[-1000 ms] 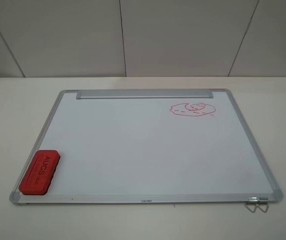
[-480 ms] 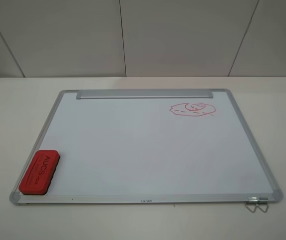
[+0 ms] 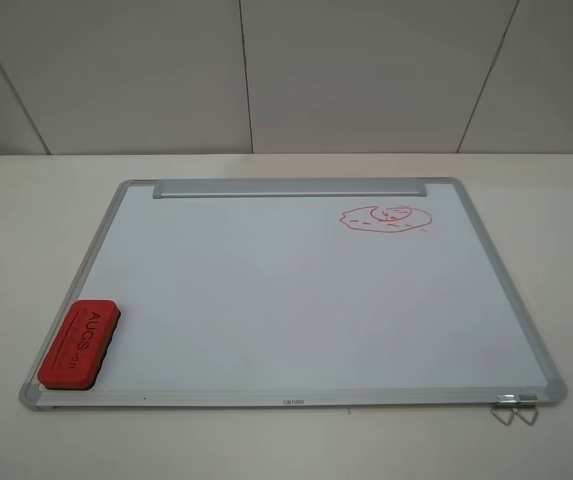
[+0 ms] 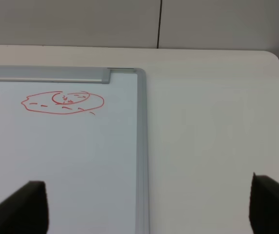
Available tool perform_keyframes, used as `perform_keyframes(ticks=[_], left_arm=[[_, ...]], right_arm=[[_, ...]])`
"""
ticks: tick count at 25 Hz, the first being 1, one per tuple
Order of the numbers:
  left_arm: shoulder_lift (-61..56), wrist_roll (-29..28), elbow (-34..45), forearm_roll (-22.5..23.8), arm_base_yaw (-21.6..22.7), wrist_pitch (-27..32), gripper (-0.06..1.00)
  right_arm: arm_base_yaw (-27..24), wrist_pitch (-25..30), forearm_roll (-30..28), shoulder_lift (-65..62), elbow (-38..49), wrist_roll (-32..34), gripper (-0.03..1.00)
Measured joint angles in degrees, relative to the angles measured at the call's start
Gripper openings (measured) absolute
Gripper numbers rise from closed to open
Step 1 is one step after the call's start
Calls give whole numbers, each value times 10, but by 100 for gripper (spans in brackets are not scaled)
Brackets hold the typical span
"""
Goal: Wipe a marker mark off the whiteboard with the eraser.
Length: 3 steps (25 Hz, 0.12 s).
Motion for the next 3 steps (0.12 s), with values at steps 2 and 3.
perform_keyframes(ticks=[2,3], left_arm=[[0,0,0,0,0,0,77],[0,0,0,-1,0,0,77]], right_arm=[[0,0,0,0,0,0,71],[0,0,0,0,0,0,71]])
